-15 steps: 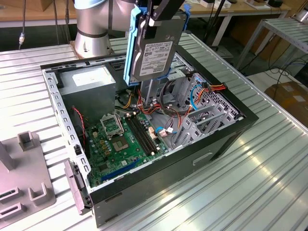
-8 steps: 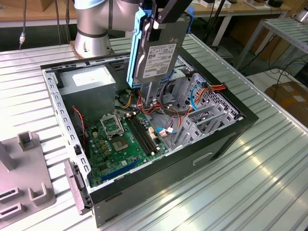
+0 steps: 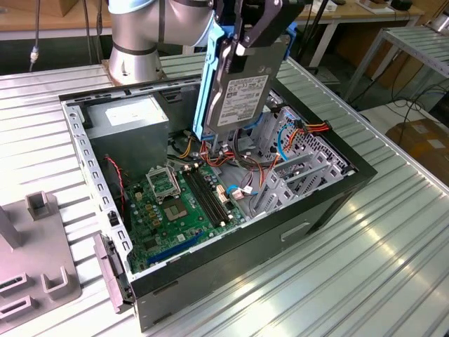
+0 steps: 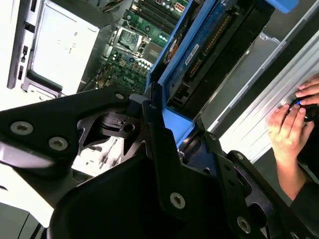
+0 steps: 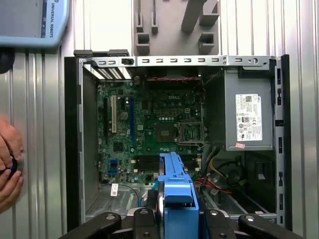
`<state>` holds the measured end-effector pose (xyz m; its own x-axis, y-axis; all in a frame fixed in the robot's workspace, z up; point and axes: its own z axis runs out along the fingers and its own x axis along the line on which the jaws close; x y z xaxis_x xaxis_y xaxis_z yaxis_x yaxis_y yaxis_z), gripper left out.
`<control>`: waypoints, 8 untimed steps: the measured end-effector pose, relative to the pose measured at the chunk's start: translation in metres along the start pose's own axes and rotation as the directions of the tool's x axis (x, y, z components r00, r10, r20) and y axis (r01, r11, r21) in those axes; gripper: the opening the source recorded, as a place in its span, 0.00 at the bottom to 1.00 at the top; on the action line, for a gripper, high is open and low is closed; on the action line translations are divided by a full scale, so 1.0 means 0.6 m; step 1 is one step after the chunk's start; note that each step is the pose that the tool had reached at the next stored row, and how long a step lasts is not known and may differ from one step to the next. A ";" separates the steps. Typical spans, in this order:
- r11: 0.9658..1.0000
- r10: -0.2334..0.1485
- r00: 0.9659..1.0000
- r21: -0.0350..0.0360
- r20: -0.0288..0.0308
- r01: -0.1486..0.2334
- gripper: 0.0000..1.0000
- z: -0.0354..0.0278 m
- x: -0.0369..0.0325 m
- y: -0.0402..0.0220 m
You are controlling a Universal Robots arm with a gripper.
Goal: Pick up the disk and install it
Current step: 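Insert the disk into the insertion slot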
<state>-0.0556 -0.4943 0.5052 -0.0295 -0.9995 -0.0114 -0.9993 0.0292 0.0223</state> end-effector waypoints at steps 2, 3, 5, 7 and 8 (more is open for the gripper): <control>1.000 0.000 1.000 0.000 0.000 0.000 0.37 0.000 0.010 -0.001; 1.000 0.000 1.000 0.000 0.000 0.000 0.37 0.000 0.015 -0.001; 1.000 0.000 1.000 0.000 0.000 0.000 0.37 0.001 0.027 -0.002; 1.000 0.000 1.000 0.000 0.000 0.000 0.37 0.001 0.036 -0.002; 1.000 0.000 1.000 0.000 0.000 0.000 0.37 0.001 0.039 -0.002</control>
<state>-0.0549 -0.5180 0.5043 -0.0296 -0.9995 -0.0114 -0.9993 0.0293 0.0223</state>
